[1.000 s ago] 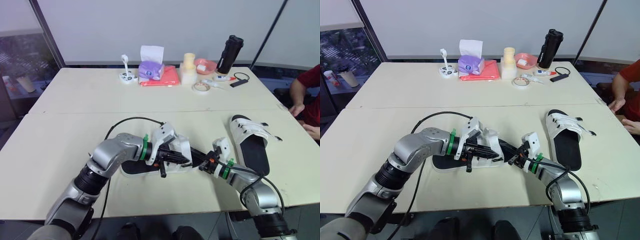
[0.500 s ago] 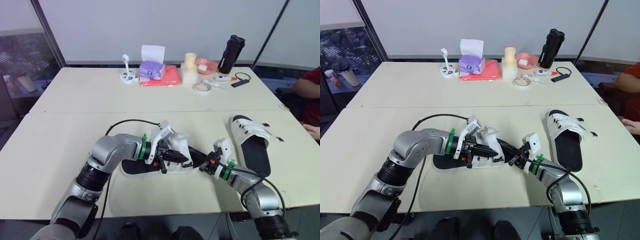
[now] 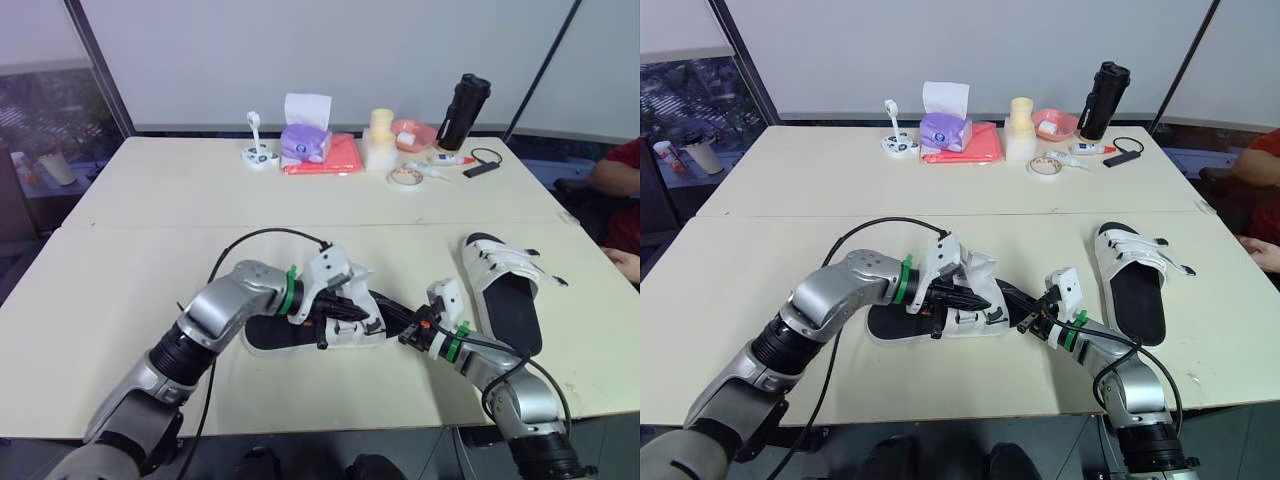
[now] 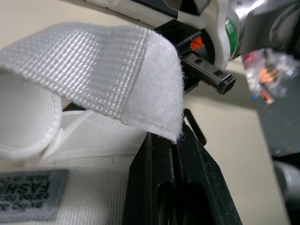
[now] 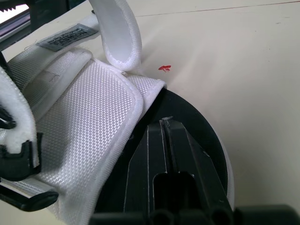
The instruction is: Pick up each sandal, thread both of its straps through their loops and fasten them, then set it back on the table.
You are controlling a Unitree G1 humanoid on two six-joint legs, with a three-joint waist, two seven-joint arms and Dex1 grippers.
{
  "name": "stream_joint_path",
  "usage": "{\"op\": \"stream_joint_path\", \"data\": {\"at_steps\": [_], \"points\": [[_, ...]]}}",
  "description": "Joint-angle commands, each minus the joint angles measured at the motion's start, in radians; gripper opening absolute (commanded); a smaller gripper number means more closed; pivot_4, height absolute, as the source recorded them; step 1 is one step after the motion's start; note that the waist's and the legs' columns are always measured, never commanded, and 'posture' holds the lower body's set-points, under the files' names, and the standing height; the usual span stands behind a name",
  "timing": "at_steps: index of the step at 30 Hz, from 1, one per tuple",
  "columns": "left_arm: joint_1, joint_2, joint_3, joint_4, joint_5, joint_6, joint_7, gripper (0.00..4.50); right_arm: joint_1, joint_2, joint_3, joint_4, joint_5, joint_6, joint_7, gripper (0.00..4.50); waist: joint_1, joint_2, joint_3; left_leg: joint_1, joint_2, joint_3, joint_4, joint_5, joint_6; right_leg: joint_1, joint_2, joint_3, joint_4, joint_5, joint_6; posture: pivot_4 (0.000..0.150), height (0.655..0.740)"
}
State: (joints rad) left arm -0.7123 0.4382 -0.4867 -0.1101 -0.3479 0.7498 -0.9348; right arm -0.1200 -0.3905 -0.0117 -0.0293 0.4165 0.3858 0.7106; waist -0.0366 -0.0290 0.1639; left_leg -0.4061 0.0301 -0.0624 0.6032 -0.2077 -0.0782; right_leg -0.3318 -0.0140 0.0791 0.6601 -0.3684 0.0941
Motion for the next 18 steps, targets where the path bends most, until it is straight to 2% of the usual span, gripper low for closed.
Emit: {"op": "stream_joint_path", "data": {"at_steps": [1,13,18], "points": [[0.016,0.023,-0.060,0.020,0.081,-0.057,-0.023,0.03,0.078,0.003,0.052,0.071,-0.036,0.077,-0.014,0.00,0.001,0.000,-0.002,0.000,0.000,0.000,0.000,0.000,0.000,0.000,0.000,0.000,0.000,0.000,0.000,0.150,0.7400],[0.036,-0.032,-0.040,0.057,0.121,-0.279,-0.120,0.03,0.086,0.004,0.057,0.061,-0.035,0.082,-0.015,0.00,0.005,-0.001,-0.005,0.001,0.000,0.000,-0.005,0.000,0.000,0.001,0.000,0.000,-0.005,0.000,0.000,0.150,0.7400],[-0.001,-0.026,-0.076,0.135,0.215,-0.384,-0.167,0.03,0.096,0.006,0.058,0.048,-0.032,0.087,-0.021,0.00,0.013,-0.001,-0.006,0.001,-0.001,0.000,-0.006,0.000,0.000,0.001,0.000,0.000,-0.005,0.000,0.000,0.150,0.7400]]}}
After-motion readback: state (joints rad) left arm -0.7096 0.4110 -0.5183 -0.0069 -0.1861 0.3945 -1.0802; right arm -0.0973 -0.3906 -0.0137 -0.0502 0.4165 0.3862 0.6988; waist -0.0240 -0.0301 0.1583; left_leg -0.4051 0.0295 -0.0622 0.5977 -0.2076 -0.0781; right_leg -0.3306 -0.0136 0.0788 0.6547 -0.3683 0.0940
